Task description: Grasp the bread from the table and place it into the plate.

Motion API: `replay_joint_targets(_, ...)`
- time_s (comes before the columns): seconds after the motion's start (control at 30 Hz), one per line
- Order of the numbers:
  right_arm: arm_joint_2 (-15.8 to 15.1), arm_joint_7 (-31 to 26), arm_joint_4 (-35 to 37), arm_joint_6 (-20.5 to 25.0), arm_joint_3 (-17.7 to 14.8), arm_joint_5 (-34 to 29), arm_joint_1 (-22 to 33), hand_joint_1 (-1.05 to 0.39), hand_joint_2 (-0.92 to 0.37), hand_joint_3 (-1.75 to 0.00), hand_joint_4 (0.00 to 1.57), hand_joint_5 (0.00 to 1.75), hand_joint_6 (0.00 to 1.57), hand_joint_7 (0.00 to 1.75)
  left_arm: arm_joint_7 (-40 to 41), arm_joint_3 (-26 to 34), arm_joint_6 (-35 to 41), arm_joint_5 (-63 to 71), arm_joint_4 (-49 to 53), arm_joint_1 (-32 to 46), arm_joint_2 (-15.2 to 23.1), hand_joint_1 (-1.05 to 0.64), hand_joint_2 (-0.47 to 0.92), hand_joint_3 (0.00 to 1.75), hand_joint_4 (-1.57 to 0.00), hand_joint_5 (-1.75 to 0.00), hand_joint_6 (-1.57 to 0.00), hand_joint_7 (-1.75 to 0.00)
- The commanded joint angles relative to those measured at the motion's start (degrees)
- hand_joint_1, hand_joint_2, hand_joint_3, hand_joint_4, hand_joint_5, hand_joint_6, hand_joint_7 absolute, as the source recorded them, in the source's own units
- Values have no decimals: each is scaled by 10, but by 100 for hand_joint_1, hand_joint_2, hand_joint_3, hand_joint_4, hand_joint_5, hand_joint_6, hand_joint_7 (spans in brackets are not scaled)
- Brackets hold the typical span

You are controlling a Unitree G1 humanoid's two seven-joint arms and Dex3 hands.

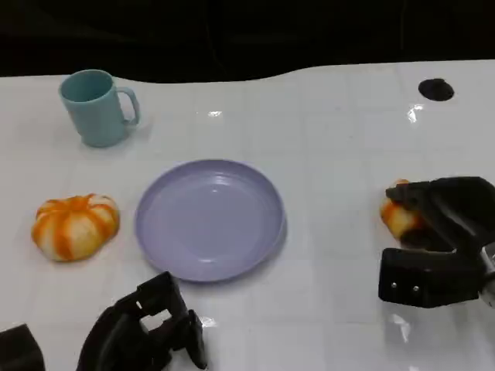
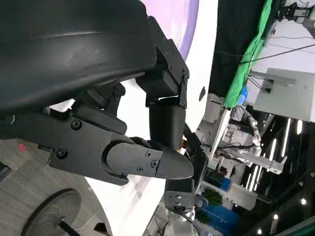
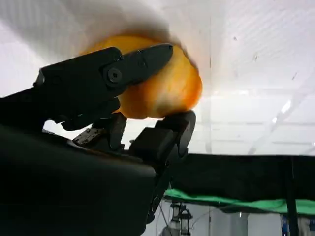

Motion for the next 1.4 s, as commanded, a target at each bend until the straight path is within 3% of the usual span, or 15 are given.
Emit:
replay_joint_targets(0.03, 1, -41, 24, -9, 16, -9, -1, -10, -90, -13, 91, 173, 95, 117, 4, 4, 0, -2, -1, 3, 6, -64, 92, 18, -79, -175, -70, -156)
replay_joint_targets(0.07, 1, -54, 27, -11, 19, -11, -2, -9, -89, -16, 92, 174, 88, 134, 4, 4, -1, 0, -1, 3, 7, -64, 92, 18, -79, -175, -70, -156)
replay_joint_targets(0.17, 4, -85, 35, -17, 25, -11, -3, -10, -86, -20, 93, 175, 79, 154, 5, 3, -2, 1, -1, 3, 7, -64, 92, 19, -79, -175, -70, -156)
replay_joint_targets(0.4, 19, -150, 32, -29, 24, -6, -7, -13, -82, -18, 92, 175, 73, 164, 5, 2, -1, 2, -6, 5, 8, -64, 92, 20, -79, -175, -70, -156)
replay_joint_targets(0.5, 23, -158, 24, -41, 22, -4, -10, -14, -82, -19, 93, 175, 83, 141, 5, 3, -7, 3, -3, 4, 7, -65, 92, 20, -79, -175, -70, -157)
replay_joint_targets(0.6, 28, -170, 14, -63, 16, 2, -11, -12, -78, -25, 95, 175, 79, 156, 4, 4, -7, 2, -1, 4, 7, -64, 92, 19, -80, -175, -70, -156)
replay_joint_targets(0.77, 34, -182, -14, -114, 9, 14, -11, -9, -35, -109, 100, 175, 84, 154, 5, 2, 2, 0, -5, 5, 8, -64, 92, 18, -80, -175, -70, -155)
replay_joint_targets(0.87, 35, -168, -34, -138, 6, 22, -11, -10, -30, -127, 100, 175, 80, 163, 5, 2, 4, 1, -7, 5, 8, -64, 92, 19, -79, -175, -70, -155)
replay_joint_targets(1.0, 42, -150, -69, -164, -2, 33, -8, -12, -26, -140, 102, 175, 84, 157, 4, 2, 2, 2, -3, 4, 8, -64, 92, 19, -79, -175, -70, -156)
replay_joint_targets(1.17, 53, -130, -114, -171, -7, 34, -4, -13, -24, -145, 102, 175, 81, 166, 9, 1, -6, 8, -5, 6, 7, -63, 92, 20, -80, -175, -71, -156)
replay_joint_targets(1.4, 90, -76, -154, -191, -11, 50, -10, -11, -21, -153, 103, 175, 81, 163, 11, 0, -5, 11, -8, 6, 6, -65, 92, 21, -82, -175, -71, -158)
